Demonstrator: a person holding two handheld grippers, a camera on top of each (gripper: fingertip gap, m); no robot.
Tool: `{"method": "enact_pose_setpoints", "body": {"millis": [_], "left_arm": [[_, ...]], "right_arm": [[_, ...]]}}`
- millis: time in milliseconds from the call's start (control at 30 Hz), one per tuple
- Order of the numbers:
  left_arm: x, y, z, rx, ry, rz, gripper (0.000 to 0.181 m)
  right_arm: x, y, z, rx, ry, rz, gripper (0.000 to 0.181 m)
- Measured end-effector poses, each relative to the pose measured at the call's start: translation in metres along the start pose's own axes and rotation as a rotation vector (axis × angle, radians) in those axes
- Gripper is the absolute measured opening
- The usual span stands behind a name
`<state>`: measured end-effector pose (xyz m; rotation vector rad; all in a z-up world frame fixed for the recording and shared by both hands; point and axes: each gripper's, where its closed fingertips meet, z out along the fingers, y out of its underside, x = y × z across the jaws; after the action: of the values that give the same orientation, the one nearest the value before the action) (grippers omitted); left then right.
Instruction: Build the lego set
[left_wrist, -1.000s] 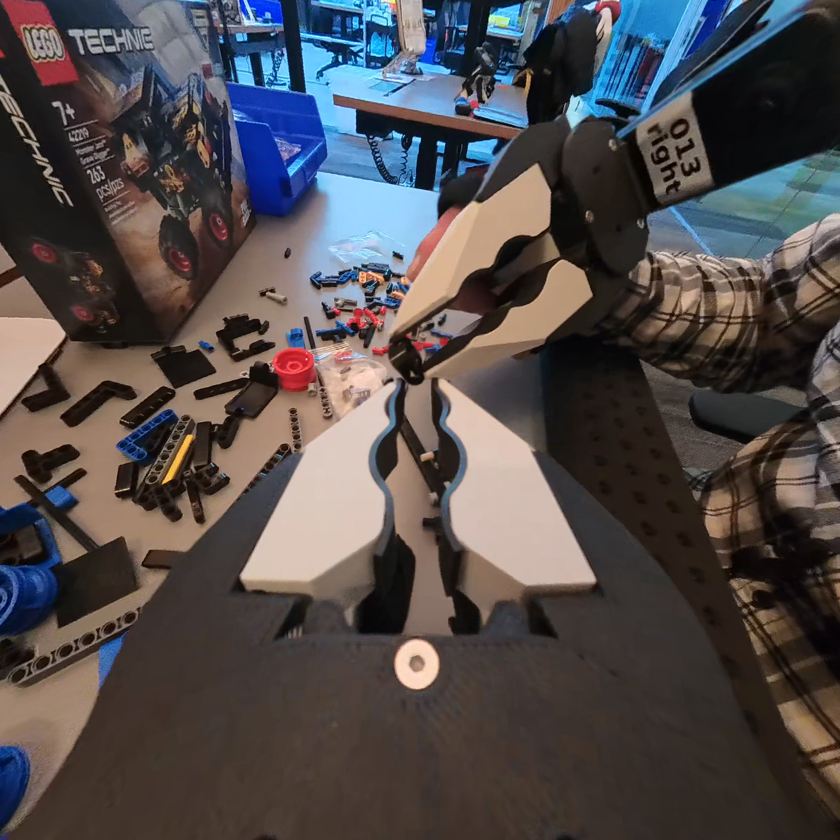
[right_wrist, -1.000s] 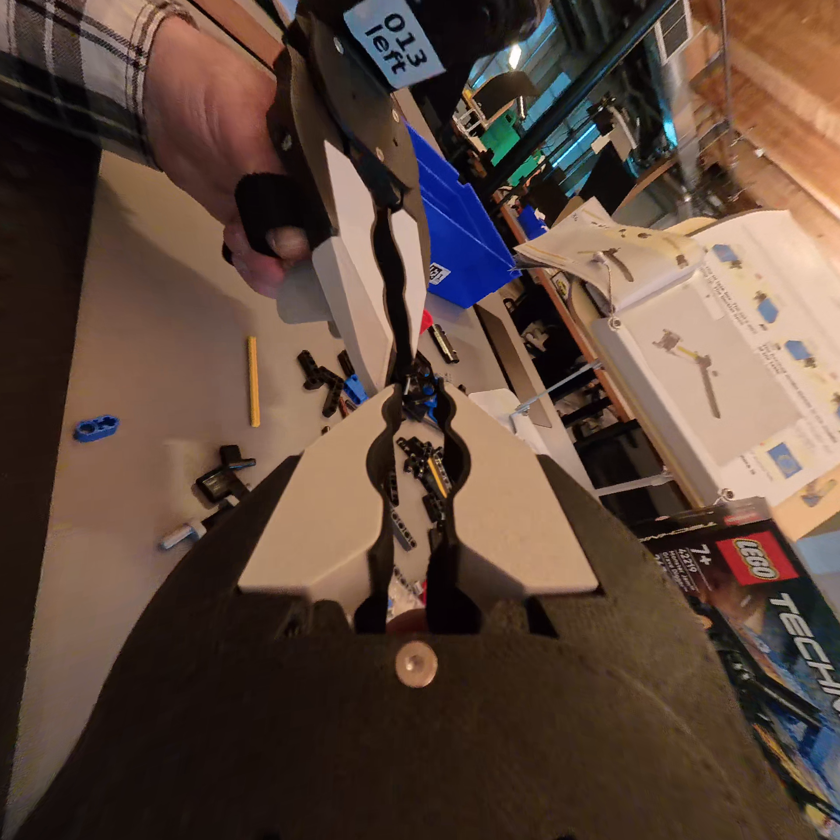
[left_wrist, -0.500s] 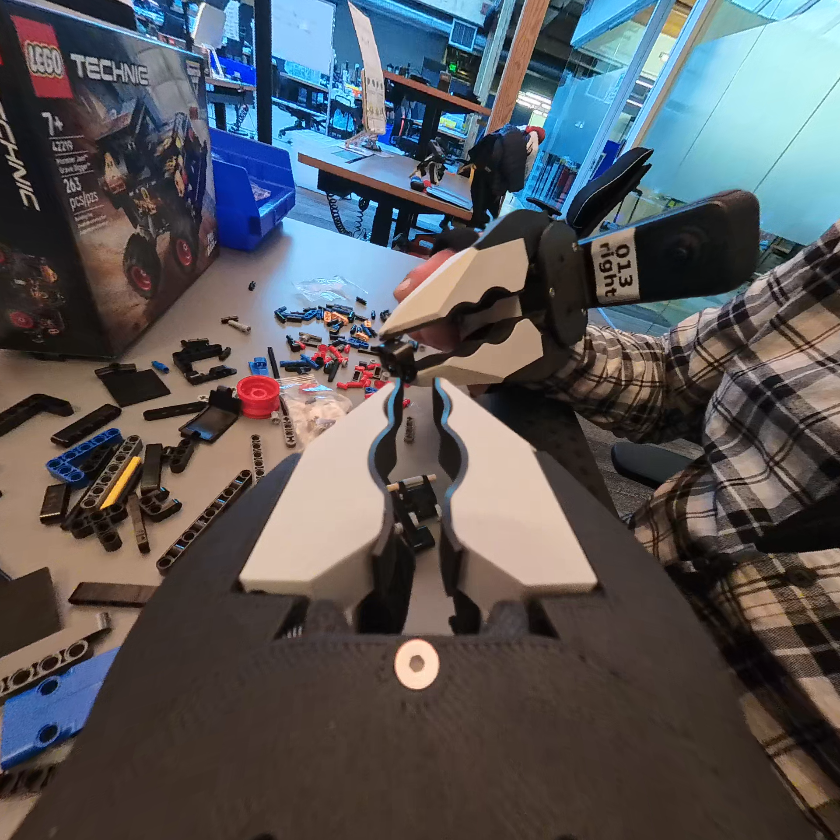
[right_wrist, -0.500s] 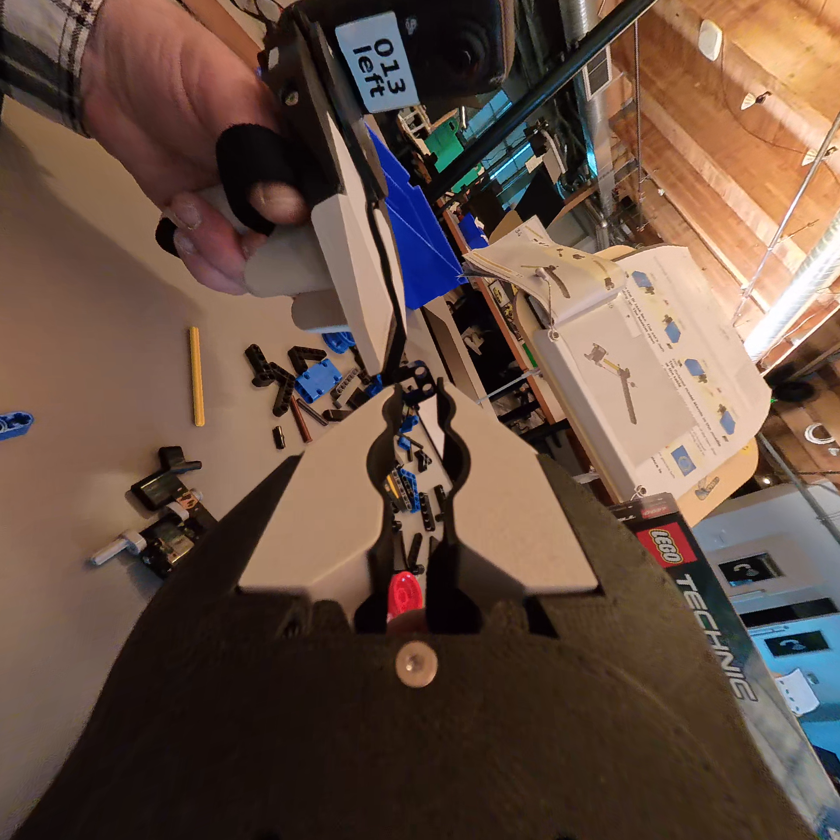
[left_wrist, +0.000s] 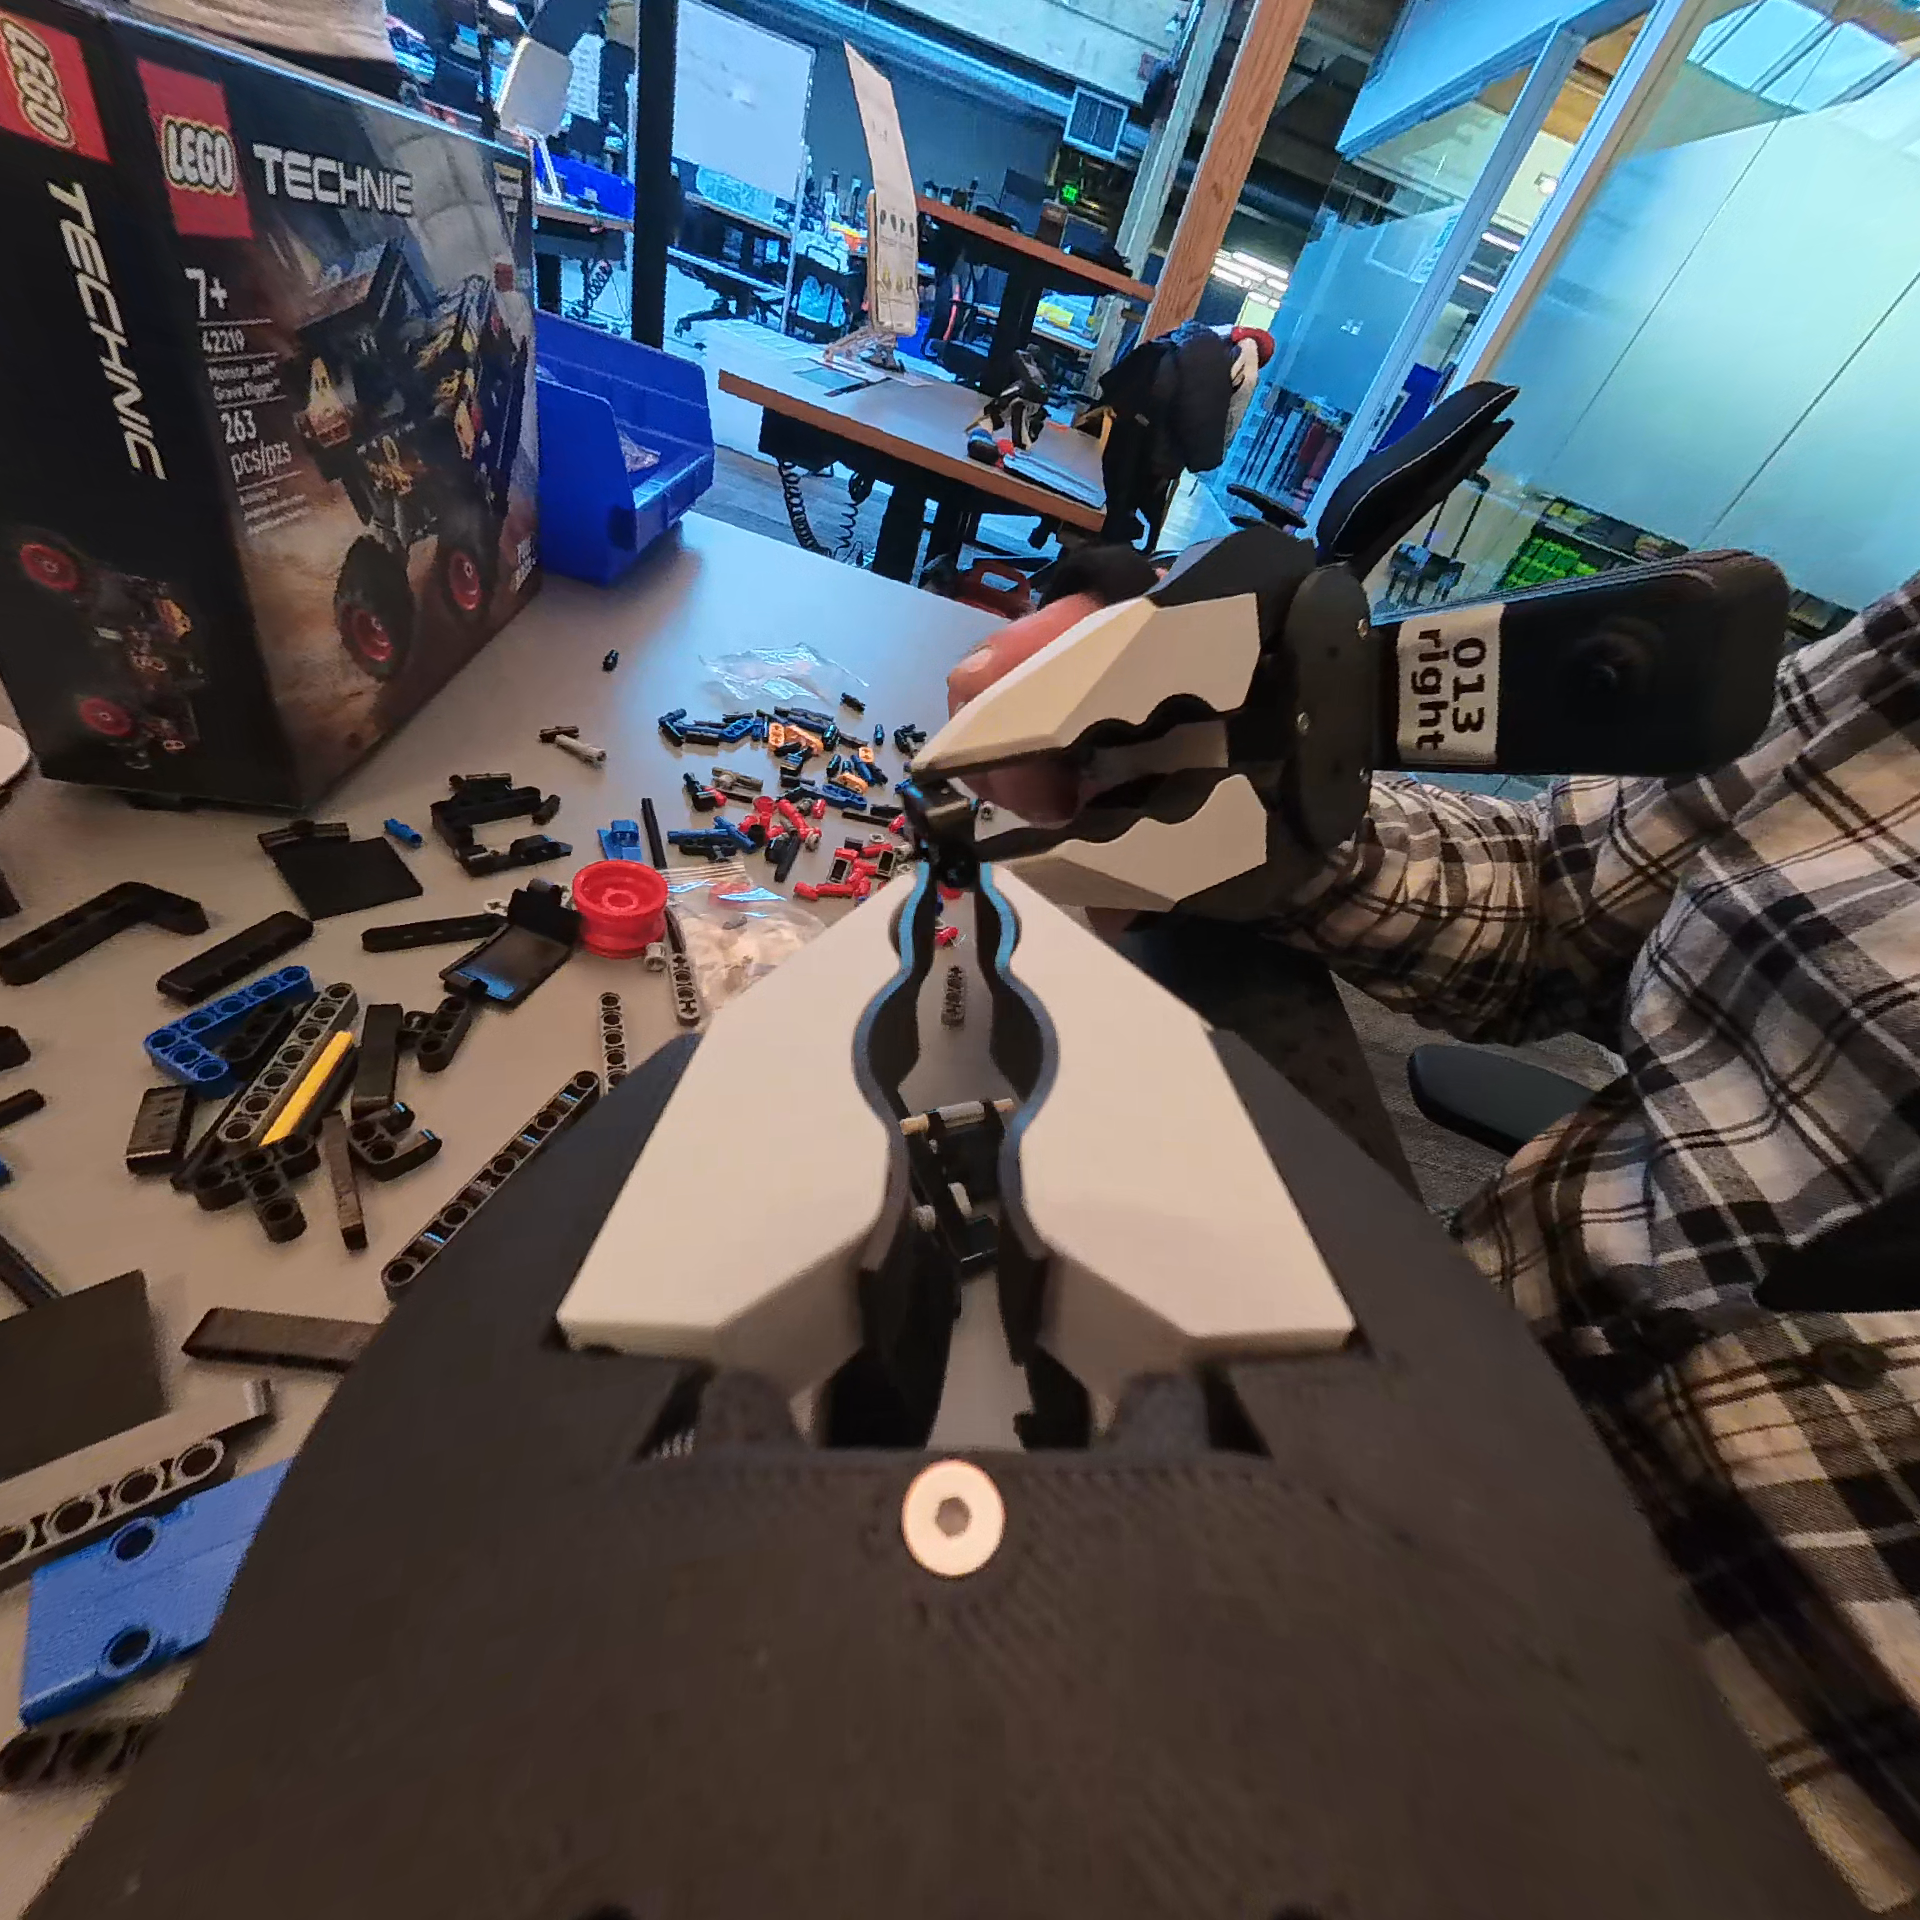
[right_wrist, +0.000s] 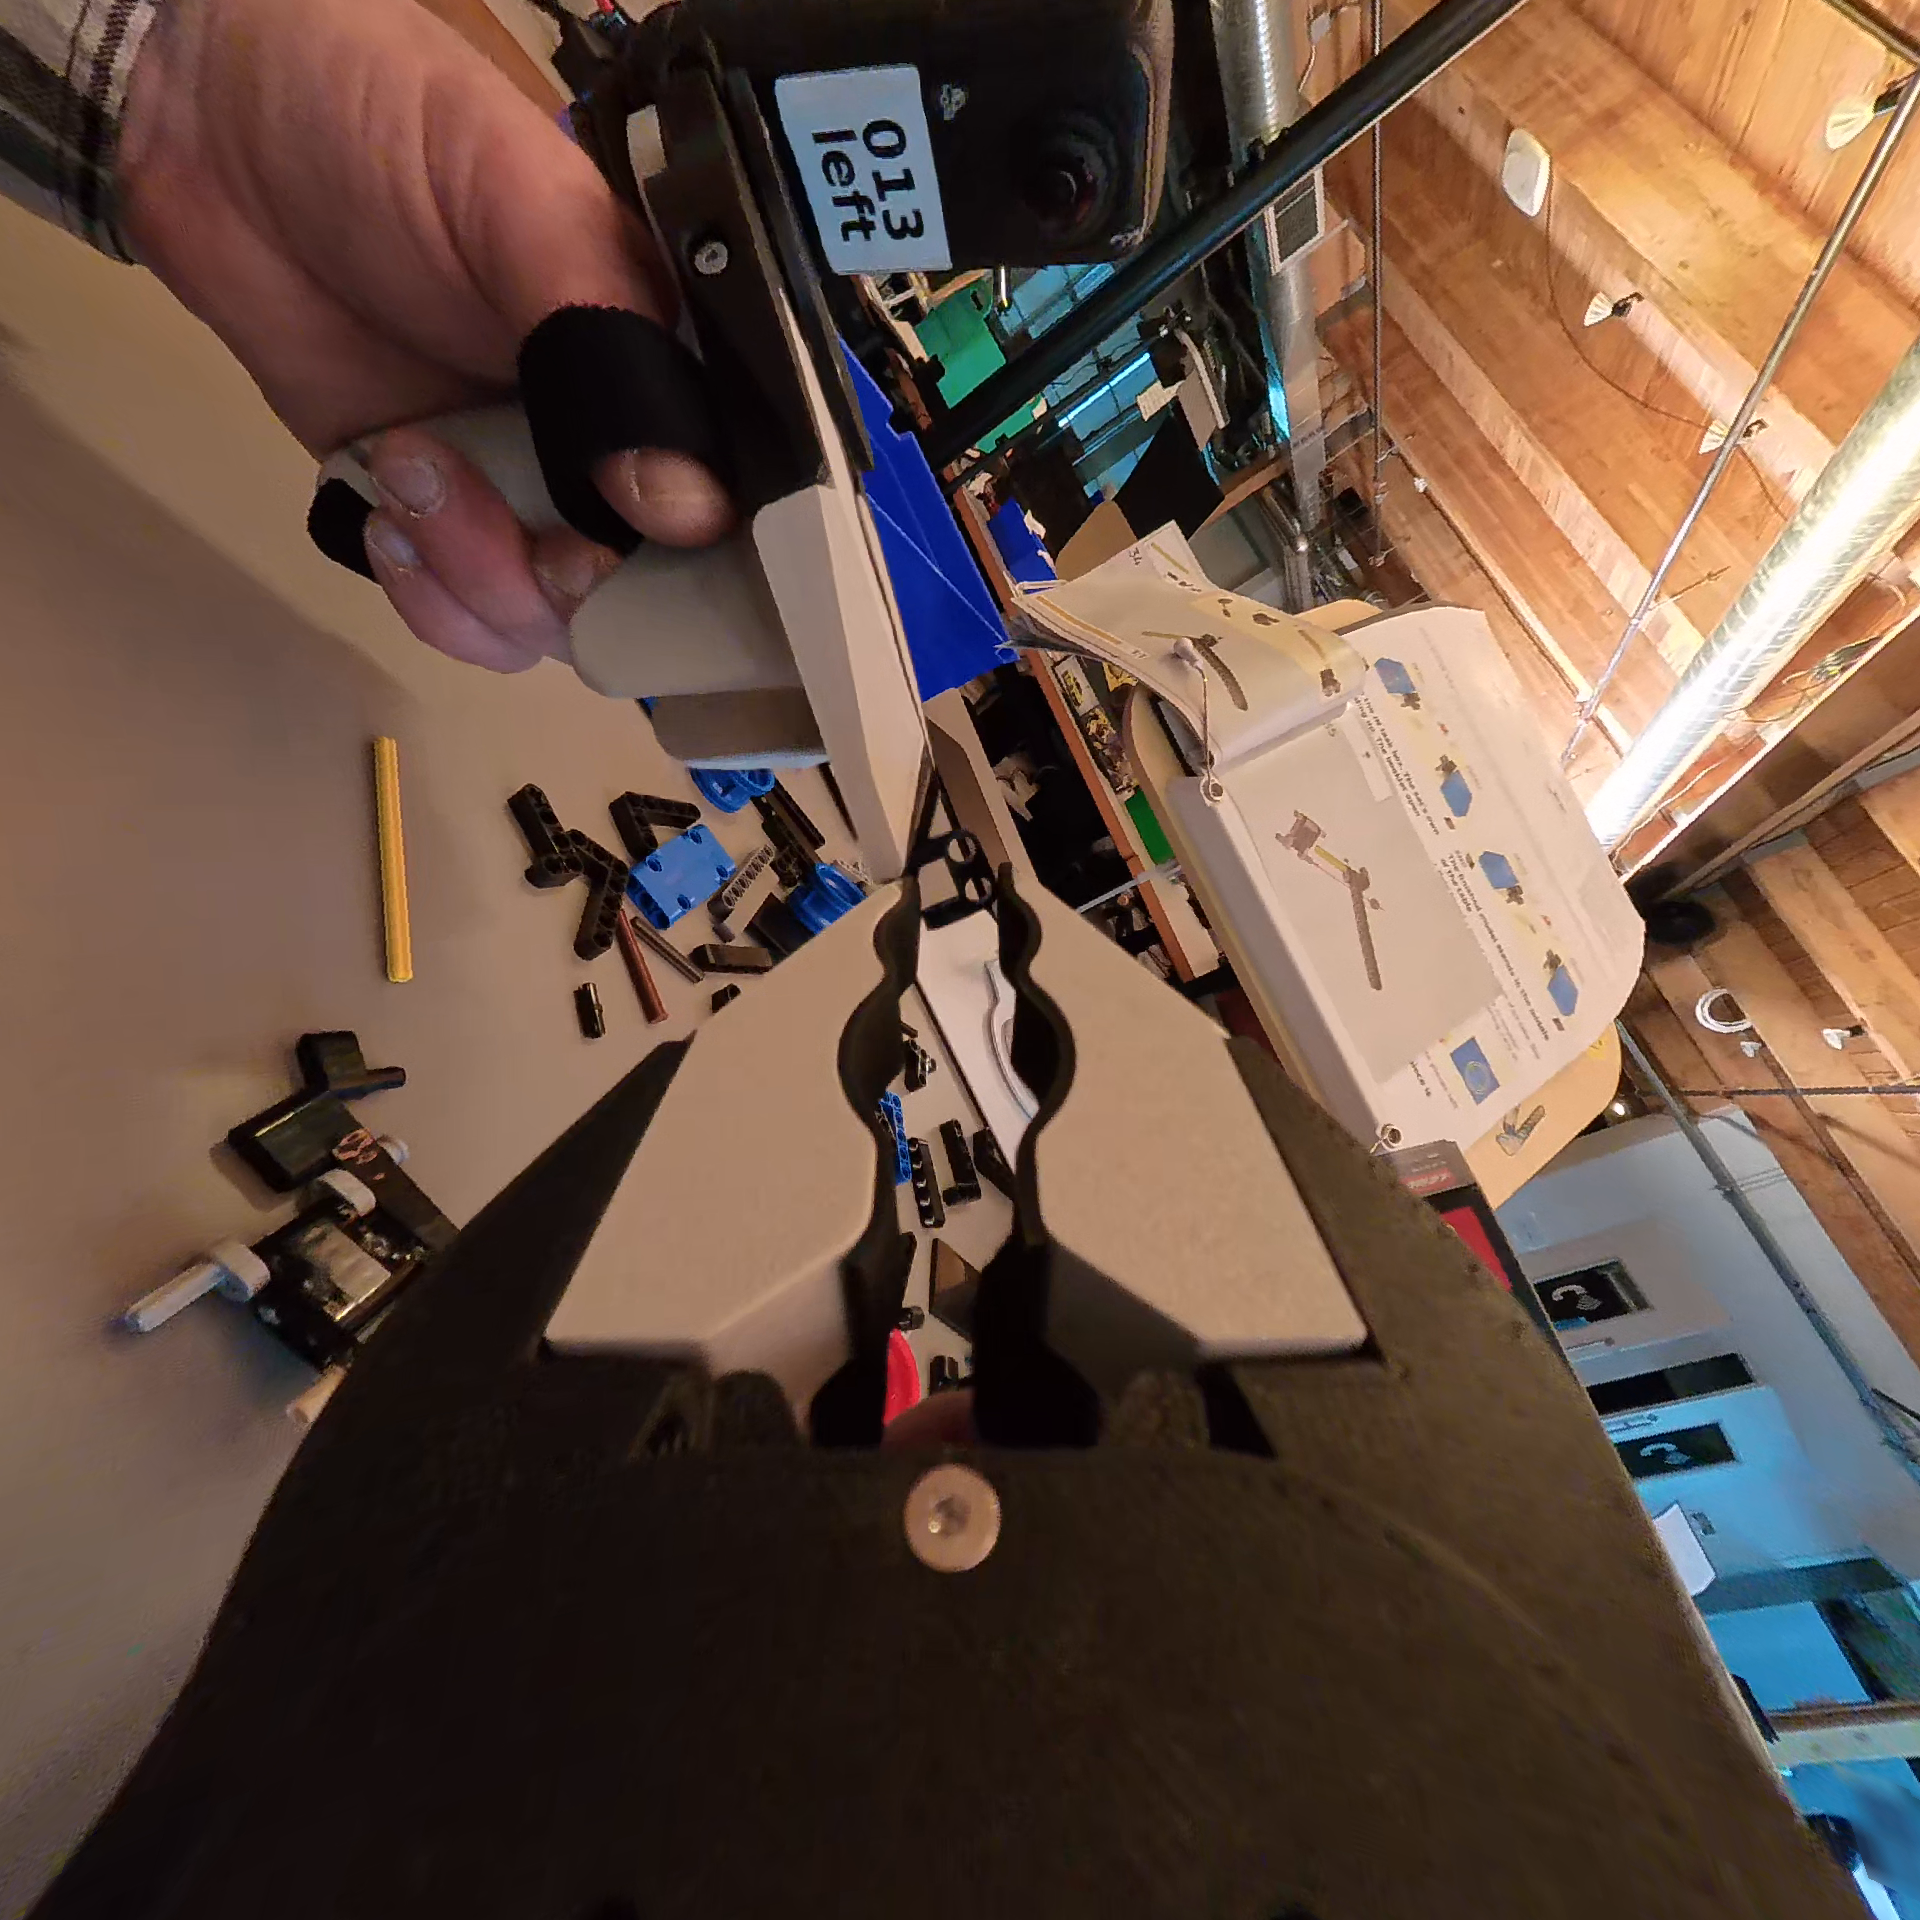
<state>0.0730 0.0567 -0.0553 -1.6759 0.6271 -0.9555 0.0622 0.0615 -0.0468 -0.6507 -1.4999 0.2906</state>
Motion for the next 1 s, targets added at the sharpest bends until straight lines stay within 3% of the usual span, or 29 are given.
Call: {"method": "enact_pose_setpoints", "body": {"millis": [500, 733, 1000], "left_arm": [[0.000, -0.013, -0.015, 0.045, -0.050, 0.161, 0.004], [0.004, -0.006, -0.012, 0.004, -0.036, 0.215, 0.004], [0.001, 0.017, -0.005, -0.146, -0.083, 0.316, 0.004]], "right_arm": [[0.002, -0.002, -0.003, 0.061, -0.056, 0.152, 0.016], [0.008, -0.006, -0.006, 0.105, -0.076, 0.266, 0.016], [-0.015, -0.004, -0.003, 0.077, -0.187, 0.248, 0.012]]}}
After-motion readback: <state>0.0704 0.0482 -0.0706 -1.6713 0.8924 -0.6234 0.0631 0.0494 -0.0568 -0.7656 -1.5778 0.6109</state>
